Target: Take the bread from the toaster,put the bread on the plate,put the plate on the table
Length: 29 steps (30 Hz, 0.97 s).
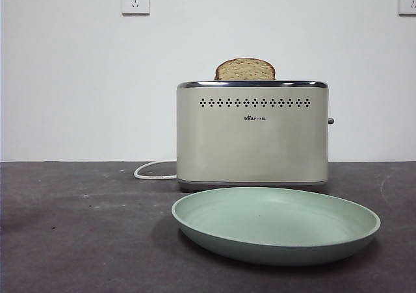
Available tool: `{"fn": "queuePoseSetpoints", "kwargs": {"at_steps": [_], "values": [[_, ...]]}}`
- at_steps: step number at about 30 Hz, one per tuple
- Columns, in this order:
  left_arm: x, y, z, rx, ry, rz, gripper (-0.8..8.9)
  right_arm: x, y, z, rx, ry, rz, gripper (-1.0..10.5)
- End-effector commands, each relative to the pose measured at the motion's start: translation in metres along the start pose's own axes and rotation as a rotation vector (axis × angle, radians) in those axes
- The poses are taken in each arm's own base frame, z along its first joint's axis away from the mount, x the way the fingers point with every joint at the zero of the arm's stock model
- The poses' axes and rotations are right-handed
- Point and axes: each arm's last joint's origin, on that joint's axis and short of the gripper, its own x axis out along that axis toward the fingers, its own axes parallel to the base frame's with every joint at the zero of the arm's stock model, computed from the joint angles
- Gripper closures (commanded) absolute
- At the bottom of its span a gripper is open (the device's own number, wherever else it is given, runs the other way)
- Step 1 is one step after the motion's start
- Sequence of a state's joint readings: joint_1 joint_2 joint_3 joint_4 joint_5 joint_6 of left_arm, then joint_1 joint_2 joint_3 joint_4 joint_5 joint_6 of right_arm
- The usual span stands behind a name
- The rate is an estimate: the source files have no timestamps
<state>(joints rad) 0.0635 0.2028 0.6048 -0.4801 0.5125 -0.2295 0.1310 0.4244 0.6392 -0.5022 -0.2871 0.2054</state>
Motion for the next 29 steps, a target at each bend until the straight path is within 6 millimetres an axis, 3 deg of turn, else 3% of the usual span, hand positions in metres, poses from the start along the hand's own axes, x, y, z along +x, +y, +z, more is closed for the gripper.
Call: {"fn": "queuePoseSetpoints", "kwargs": {"at_steps": [1, 6, 12, 22, 23, 26, 27, 29], "values": [[0.0, -0.004, 0.01, 0.003, 0.043, -0.048, 8.2, -0.003, 0.006, 0.018, -0.033, 0.067, 0.044, 9.6], [0.001, -0.01, 0.026, 0.009, 0.177, -0.114, 8.2, -0.007, 0.014, 0.04, -0.061, 0.249, 0.086, 9.6], [-0.001, -0.014, 0.037, 0.017, 0.306, -0.142, 8.2, -0.008, 0.017, 0.048, -0.097, 0.429, 0.101, 9.6], [-0.002, -0.017, 0.039, 0.023, 0.321, -0.154, 7.88, -0.007, 0.016, 0.047, -0.115, 0.459, 0.104, 9.0], [-0.002, -0.017, 0.039, 0.019, 0.321, -0.153, 7.2, -0.007, 0.016, 0.047, -0.116, 0.457, 0.104, 8.3], [-0.002, -0.016, 0.04, 0.006, 0.32, -0.147, 2.93, -0.007, 0.016, 0.048, -0.105, 0.453, 0.101, 4.1], [-0.002, -0.016, 0.04, 0.007, 0.318, -0.148, 1.95, -0.007, 0.016, 0.048, -0.099, 0.454, 0.099, 2.8], [-0.002, -0.017, 0.04, 0.011, 0.315, -0.151, 1.86, -0.007, 0.016, 0.048, -0.095, 0.454, 0.099, 2.5]]}}
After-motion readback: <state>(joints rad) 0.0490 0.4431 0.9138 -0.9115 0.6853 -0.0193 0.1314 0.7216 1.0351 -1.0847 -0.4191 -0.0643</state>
